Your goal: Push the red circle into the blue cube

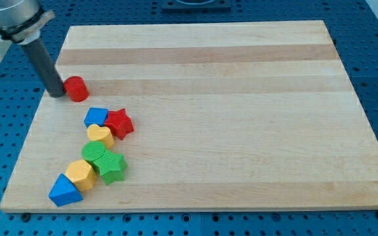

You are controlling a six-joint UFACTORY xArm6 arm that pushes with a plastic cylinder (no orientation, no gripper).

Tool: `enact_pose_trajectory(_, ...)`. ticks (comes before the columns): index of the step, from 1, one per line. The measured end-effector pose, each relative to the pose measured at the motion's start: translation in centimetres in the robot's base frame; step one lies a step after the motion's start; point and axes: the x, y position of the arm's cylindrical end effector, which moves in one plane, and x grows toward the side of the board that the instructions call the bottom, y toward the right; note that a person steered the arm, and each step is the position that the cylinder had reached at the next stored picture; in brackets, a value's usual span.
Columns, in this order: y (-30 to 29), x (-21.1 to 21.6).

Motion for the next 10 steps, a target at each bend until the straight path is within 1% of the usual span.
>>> enact_pose_trajectory(1, 4.3, -0.2)
enact_pose_trajectory(2, 5.4, -0.2)
enact_pose_trajectory(3, 3.3, 0.6)
enact_pose_trajectory(4, 1.0, 6.0)
enact_pose_trajectory(5, 2.1, 10.8)
enact_pose_trajectory(6, 3.0, 12.8)
enact_pose_trajectory(7, 3.2, 11.8)
enact_pose_trajectory(8, 4.3, 7.6)
enact_pose_trajectory(9, 6.2, 6.2)
enact_pose_trajectory(10, 4.3, 6.2)
